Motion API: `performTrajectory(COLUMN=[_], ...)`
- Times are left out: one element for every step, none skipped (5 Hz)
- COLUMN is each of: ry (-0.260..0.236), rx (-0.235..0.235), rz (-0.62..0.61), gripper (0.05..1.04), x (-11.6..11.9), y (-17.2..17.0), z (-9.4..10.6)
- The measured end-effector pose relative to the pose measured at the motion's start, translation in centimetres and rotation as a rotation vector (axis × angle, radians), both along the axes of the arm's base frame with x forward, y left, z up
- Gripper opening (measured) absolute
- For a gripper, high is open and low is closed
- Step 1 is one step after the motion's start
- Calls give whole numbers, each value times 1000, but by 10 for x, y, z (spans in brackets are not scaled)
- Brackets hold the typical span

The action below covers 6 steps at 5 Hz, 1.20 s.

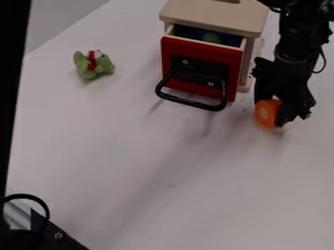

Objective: Moved the half carrot from the right side to the left side of the cabinet

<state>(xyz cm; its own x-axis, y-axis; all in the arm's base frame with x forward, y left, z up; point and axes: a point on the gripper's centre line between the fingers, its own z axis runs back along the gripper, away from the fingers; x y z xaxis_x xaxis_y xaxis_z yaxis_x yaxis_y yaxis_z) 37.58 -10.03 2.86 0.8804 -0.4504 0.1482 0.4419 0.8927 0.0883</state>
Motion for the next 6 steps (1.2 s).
performTrajectory(ry=[-13, -62, -108, -117, -127, -97], rx=[-31, -78, -103, -67, -33, -3], rz=[-19, -15, 36, 137, 249, 382], gripper=[668, 667, 668, 668, 668, 668], x=[-12, -34, -69, -116, -160, -192], y=[-4, -2, 24, 70, 120, 168], z=[32, 85, 140, 177, 186, 167])
